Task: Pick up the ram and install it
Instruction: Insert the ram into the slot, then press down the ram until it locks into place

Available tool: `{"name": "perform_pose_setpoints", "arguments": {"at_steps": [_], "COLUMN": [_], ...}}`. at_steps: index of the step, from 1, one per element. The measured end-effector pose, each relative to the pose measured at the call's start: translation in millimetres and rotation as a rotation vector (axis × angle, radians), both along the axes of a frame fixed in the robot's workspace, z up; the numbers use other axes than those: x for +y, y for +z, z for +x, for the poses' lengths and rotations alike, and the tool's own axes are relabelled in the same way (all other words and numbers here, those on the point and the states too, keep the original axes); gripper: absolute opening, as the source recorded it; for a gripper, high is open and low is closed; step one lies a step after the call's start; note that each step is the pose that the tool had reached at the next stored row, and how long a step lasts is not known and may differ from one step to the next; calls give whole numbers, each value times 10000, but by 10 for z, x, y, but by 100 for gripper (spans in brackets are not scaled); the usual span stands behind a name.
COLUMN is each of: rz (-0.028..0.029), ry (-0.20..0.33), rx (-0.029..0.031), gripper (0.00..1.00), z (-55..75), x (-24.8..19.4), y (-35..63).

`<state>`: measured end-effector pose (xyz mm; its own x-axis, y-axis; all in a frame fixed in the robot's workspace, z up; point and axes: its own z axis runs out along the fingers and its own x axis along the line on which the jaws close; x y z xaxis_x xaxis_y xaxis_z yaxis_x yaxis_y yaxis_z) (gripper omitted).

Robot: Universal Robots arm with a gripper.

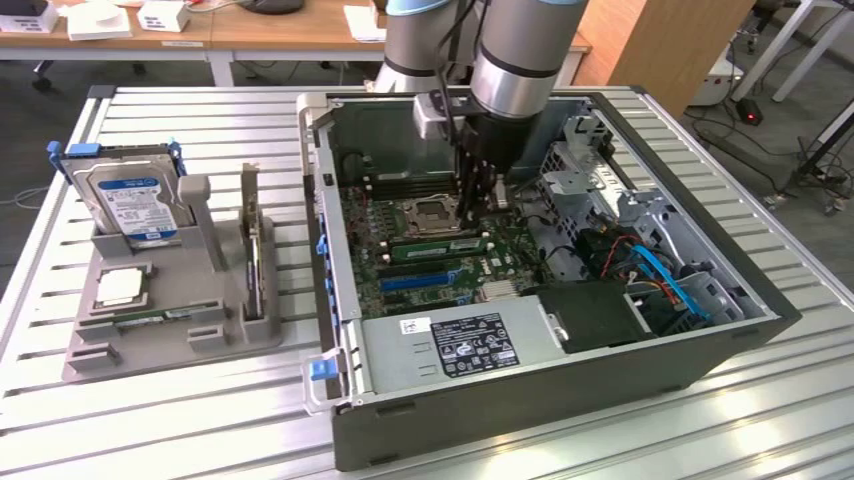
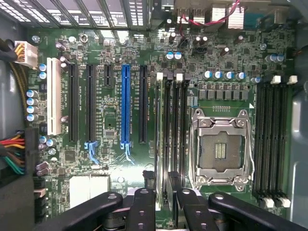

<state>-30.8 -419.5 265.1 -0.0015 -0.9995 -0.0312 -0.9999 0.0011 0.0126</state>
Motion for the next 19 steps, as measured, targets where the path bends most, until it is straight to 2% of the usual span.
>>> {"name": "perform_pose_setpoints", "arguments": {"at_steps": [10,19], "rz": [0,-1], "ry": [2,10], "rx": [0,0], "gripper": [24,24], "z": [0,0], "x": [0,0], "y": [122,129]}}
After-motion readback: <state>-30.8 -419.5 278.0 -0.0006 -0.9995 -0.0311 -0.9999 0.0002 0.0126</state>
